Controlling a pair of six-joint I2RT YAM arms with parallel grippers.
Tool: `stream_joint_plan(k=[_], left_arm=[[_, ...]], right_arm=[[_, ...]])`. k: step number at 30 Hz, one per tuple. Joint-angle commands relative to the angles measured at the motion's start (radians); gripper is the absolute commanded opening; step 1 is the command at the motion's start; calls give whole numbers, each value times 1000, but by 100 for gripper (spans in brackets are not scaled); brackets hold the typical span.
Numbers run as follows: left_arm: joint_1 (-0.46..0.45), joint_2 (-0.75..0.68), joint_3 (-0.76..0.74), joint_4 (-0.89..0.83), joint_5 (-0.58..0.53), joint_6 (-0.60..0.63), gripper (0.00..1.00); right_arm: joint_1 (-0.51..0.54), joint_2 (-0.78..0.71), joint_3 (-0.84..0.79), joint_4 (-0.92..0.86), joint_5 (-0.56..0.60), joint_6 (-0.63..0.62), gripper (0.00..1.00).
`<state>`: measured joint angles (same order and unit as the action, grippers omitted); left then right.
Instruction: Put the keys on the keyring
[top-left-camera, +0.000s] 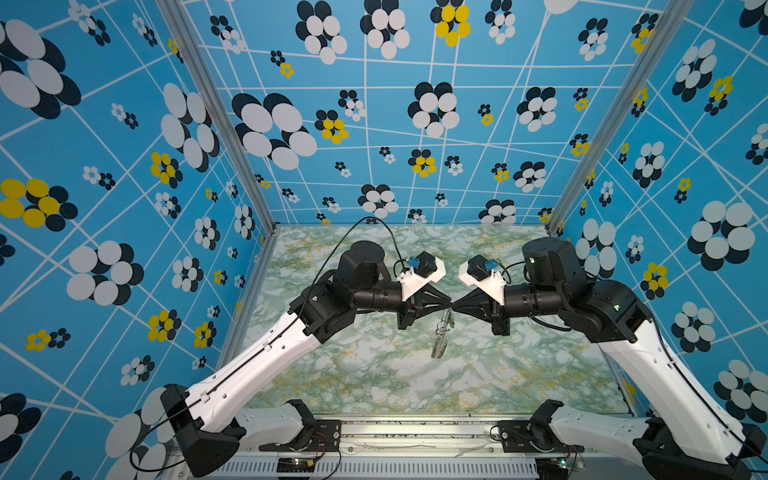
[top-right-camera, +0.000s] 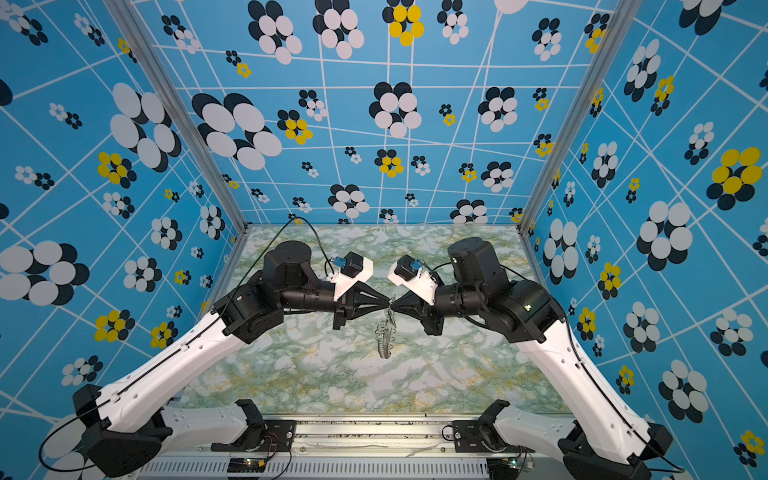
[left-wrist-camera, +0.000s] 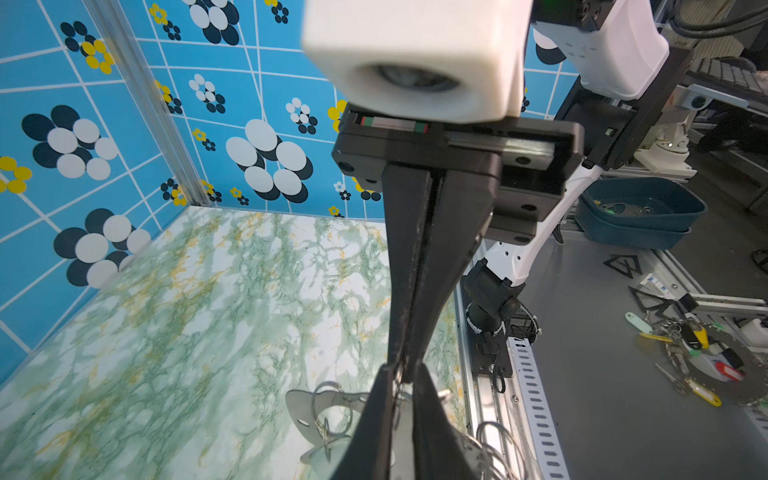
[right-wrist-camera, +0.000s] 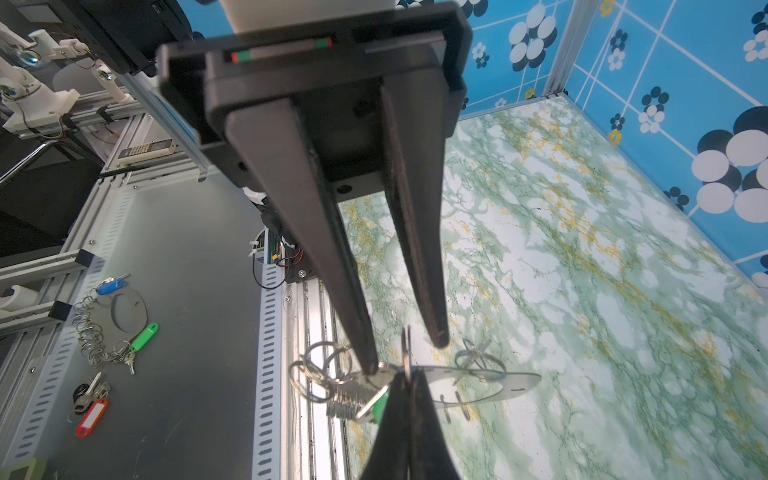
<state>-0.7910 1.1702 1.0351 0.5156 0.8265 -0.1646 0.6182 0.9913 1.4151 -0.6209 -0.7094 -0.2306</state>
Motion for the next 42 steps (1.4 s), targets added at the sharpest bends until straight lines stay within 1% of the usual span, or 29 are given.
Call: stream_joint_plan(k=[1, 9, 13, 17, 19, 24, 28, 29, 31, 32, 33, 34, 37, 42], left_arm=[[1, -35, 29, 23, 0, 7, 0], [0, -32, 33, 21, 2, 5, 0], [-1, -28, 38, 21, 4, 5, 0], [-4, -26, 41, 21, 5, 6, 0], [-4, -25, 43, 18, 5, 7, 0], [-8, -20, 45, 9, 5, 7, 0], [-8, -25, 45, -25, -12, 16, 0], [-8, -29, 48, -46, -20, 22, 3], [-8, -44, 49, -101, -36, 46, 17], [-8, -54, 51, -144, -52, 61, 27], [-7, -66, 54, -191, -67, 82, 32], [-9, -77, 58, -239, -82, 101, 35], [-8, -102, 91, -410, -130, 161, 37], [-7, -73, 196, -681, -153, 229, 33]], right_arm=[[-6, -7, -11, -12, -5, 6, 14], [-6, -8, -11, -11, -7, 7, 16], [-6, -8, -7, -5, -15, 8, 11], [-6, -3, -8, -5, -22, 10, 2], [-6, -6, -13, 4, -25, 16, 0], [-6, -8, -19, 17, -37, 23, 0], [-6, -11, -7, -2, -17, 14, 0], [-6, -10, 2, -26, -6, 3, 0], [-6, -4, 21, -67, 17, -16, 0], [-5, 2, 31, -94, 29, -28, 0], [-6, 10, 43, -125, 41, -39, 0], [-6, 17, 54, -151, 50, -51, 0], [-6, 45, 90, -238, 82, -87, 0], [-1, 70, 115, -289, 116, -110, 0]])
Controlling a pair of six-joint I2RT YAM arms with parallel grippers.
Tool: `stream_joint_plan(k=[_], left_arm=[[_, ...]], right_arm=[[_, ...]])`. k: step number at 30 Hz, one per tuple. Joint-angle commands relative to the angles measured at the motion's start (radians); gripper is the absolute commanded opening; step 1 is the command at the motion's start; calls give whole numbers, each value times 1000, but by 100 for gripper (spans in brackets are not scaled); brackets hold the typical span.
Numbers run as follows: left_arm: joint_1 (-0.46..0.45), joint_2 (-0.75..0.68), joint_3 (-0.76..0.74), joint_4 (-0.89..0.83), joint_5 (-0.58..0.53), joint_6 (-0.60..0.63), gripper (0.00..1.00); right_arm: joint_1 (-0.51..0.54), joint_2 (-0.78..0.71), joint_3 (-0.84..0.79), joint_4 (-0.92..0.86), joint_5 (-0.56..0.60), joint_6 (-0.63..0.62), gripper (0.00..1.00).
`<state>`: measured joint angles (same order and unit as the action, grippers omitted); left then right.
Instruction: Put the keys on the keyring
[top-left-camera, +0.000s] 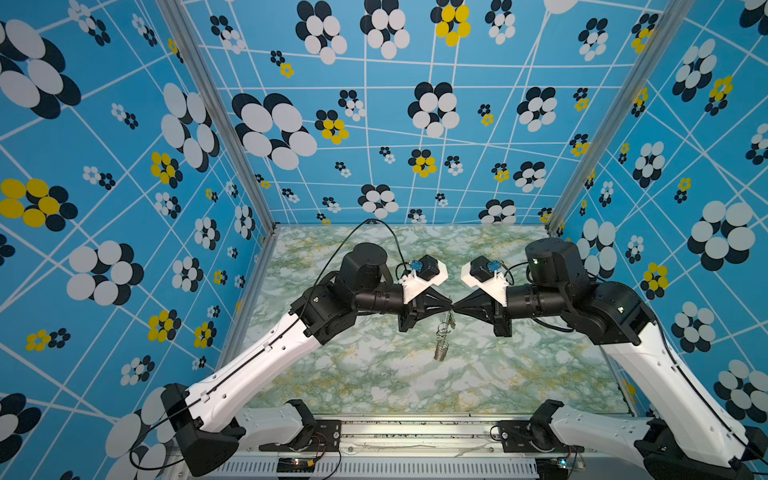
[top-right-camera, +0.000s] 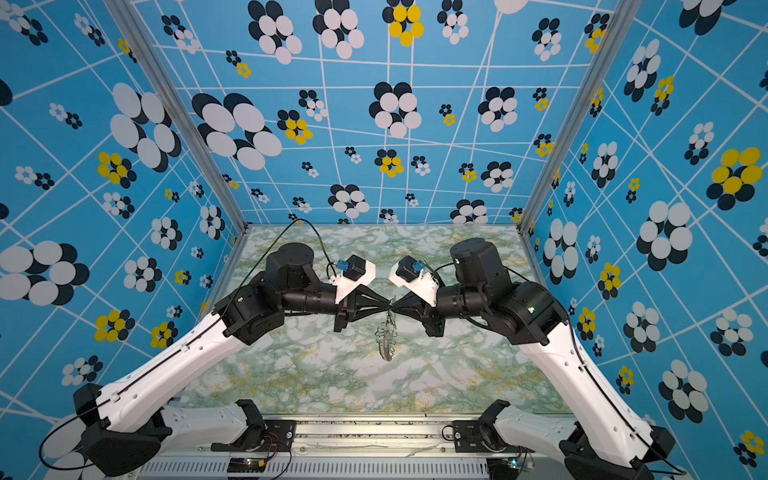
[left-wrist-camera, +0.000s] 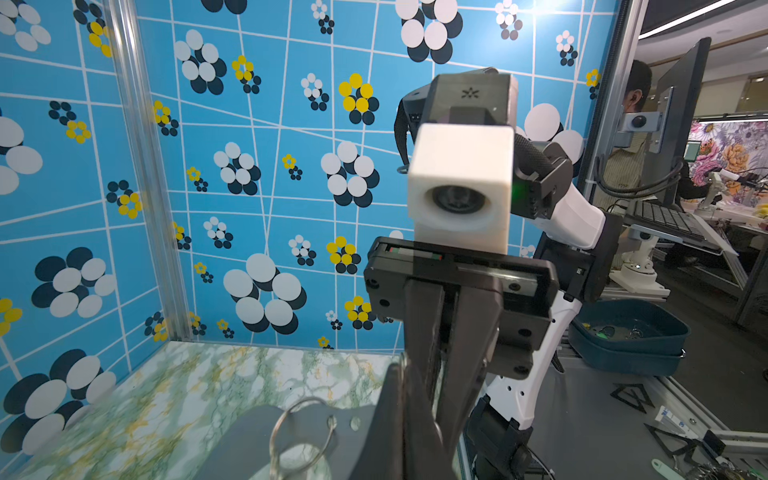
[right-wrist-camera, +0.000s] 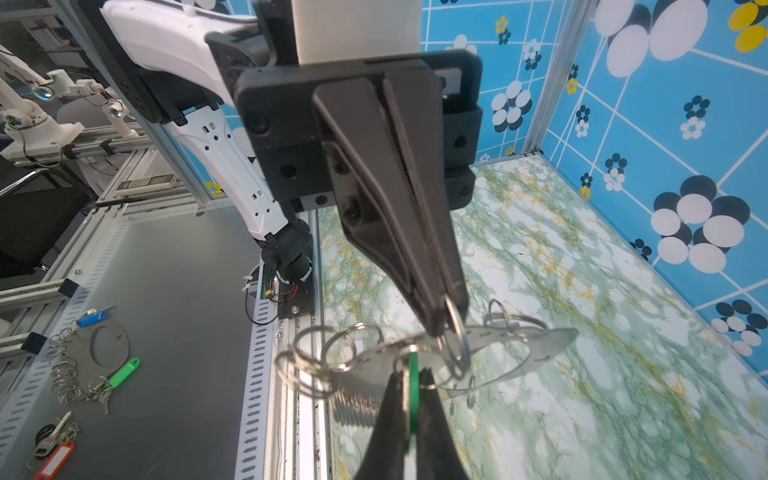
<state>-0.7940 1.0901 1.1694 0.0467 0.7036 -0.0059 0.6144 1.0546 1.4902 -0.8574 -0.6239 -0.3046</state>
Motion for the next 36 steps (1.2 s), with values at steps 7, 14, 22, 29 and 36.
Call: stream_joint_plan(k=[7, 14, 22, 29, 36], left_arm=[[-11, 71, 155, -367, -19, 120, 30], [-14, 95, 180, -371, -27, 145, 28], [-19, 123, 204, -373, 14, 144, 17], [-27, 141, 209, -398, 22, 147, 13], [-33, 144, 211, -402, 15, 155, 13]], right_arm=[[32, 47, 69, -76, 56, -55, 0], [54, 69, 84, -86, 55, -62, 0], [60, 73, 84, -79, 57, -66, 0], [61, 67, 84, -71, 55, -64, 0], [61, 63, 83, -71, 56, -62, 0]])
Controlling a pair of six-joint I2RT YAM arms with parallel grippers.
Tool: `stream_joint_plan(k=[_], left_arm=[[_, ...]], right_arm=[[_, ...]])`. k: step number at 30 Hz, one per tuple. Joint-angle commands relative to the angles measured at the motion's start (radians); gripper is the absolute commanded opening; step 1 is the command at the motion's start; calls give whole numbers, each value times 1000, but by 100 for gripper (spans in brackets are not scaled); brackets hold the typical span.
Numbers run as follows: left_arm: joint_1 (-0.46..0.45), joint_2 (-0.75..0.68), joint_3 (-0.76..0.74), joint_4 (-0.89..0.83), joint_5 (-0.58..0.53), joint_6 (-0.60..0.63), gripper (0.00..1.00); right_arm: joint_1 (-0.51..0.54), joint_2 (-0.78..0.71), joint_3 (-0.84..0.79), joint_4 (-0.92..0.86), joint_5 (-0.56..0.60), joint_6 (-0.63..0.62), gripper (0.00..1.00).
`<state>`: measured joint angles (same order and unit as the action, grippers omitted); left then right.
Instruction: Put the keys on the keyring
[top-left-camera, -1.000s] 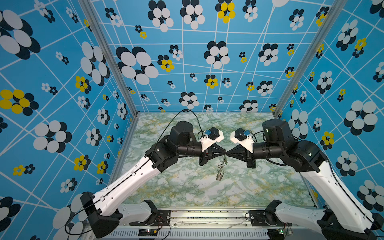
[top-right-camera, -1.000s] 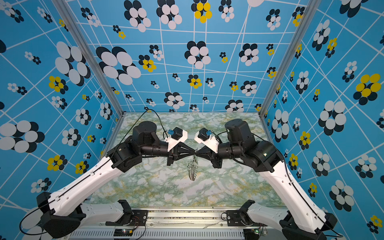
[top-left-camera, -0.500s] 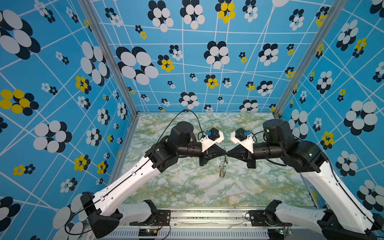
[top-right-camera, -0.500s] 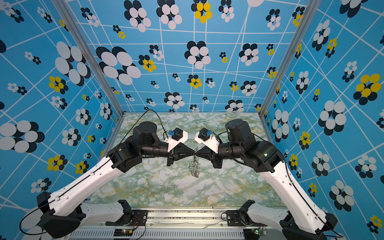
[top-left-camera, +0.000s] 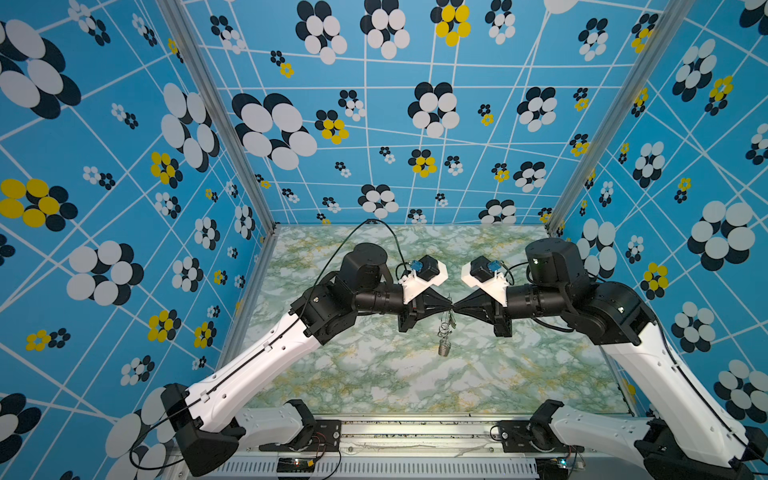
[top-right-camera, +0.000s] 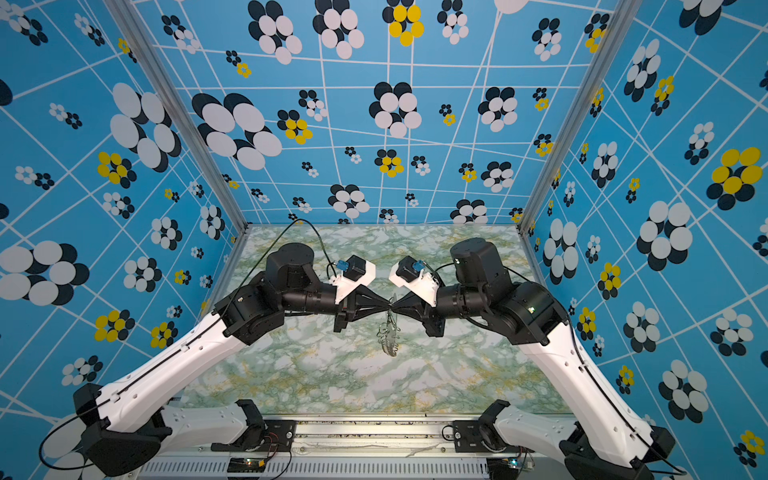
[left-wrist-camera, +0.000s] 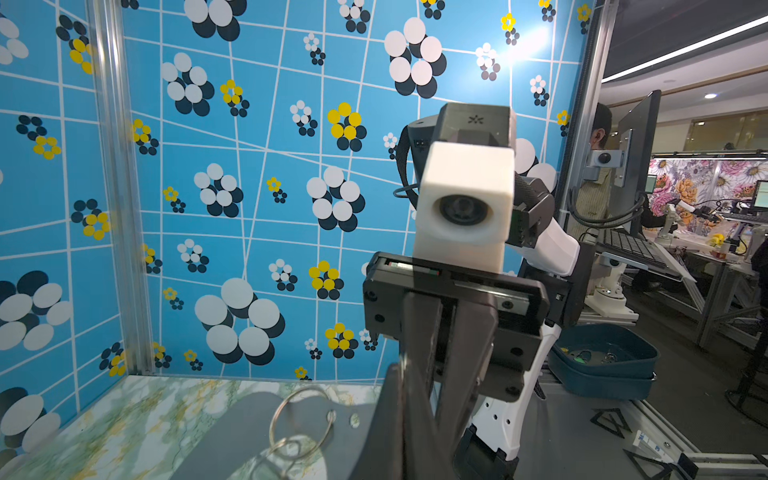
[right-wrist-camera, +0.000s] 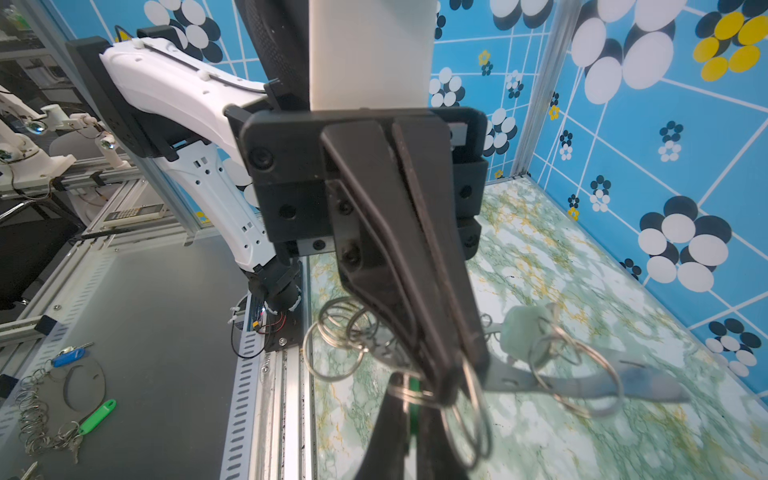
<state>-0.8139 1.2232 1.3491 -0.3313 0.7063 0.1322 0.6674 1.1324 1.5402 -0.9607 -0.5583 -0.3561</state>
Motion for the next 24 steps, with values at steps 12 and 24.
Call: stream_joint_plan(k=[12, 24], left_arm=[[-12, -11, 12, -7, -34, 24, 27], [-25, 10, 25, -41, 1, 28, 12]], right_arm=[[8, -16, 33, 25, -55, -18, 0], [7, -29, 29, 42, -38, -15, 0]])
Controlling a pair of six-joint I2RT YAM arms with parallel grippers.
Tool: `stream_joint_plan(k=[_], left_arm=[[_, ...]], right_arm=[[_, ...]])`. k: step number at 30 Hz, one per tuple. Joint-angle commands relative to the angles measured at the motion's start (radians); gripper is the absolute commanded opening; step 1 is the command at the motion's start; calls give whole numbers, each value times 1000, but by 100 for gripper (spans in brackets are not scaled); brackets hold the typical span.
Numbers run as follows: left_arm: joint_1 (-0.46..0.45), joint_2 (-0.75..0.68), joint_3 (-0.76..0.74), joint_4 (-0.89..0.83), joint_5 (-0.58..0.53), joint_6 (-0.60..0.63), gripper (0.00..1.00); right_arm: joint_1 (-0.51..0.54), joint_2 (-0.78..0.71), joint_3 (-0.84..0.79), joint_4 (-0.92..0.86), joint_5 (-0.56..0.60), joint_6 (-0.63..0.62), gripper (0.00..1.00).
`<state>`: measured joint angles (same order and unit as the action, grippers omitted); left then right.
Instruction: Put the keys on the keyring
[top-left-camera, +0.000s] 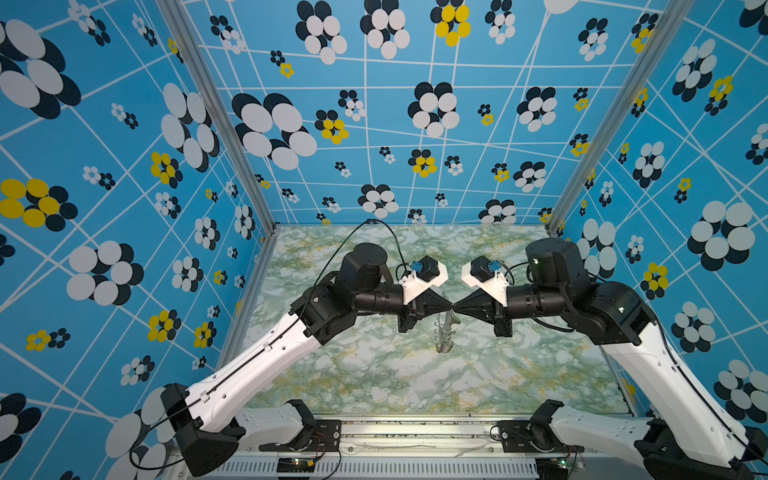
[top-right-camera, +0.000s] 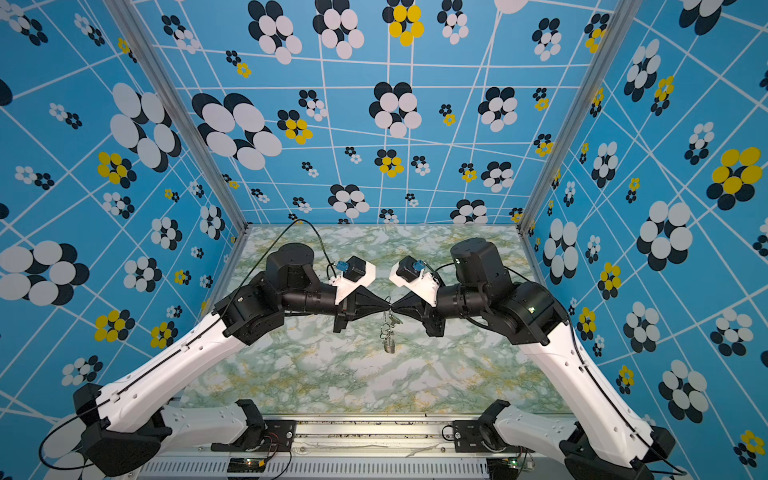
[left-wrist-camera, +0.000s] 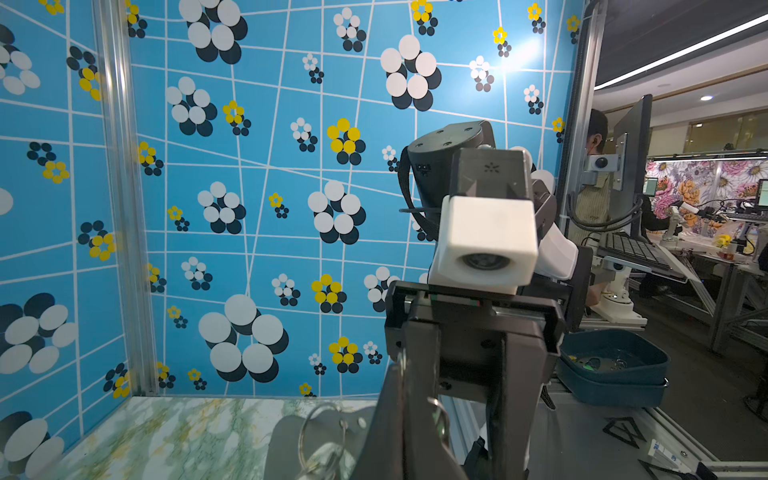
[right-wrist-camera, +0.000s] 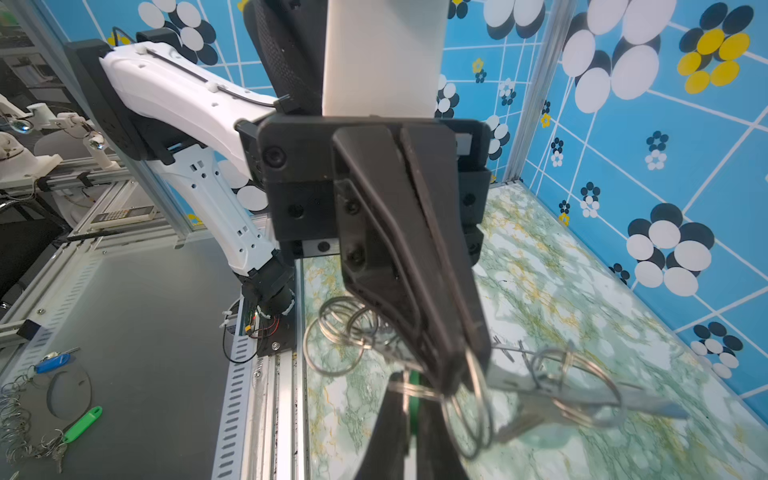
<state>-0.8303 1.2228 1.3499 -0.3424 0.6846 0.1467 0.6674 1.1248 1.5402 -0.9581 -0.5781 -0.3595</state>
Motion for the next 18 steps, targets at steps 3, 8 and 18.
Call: stream_joint_plan(k=[3, 8, 18], left_arm=[[-13, 12, 26, -35, 20, 19, 12], [-14, 14, 30, -22, 20, 21, 8], [-13, 8, 26, 34, 39, 5, 0]], right_arm=[[8, -21, 29, 43, -21, -10, 0], [8, -18, 28, 42, -29, -7, 0], [7, -12, 28, 34, -21, -8, 0]])
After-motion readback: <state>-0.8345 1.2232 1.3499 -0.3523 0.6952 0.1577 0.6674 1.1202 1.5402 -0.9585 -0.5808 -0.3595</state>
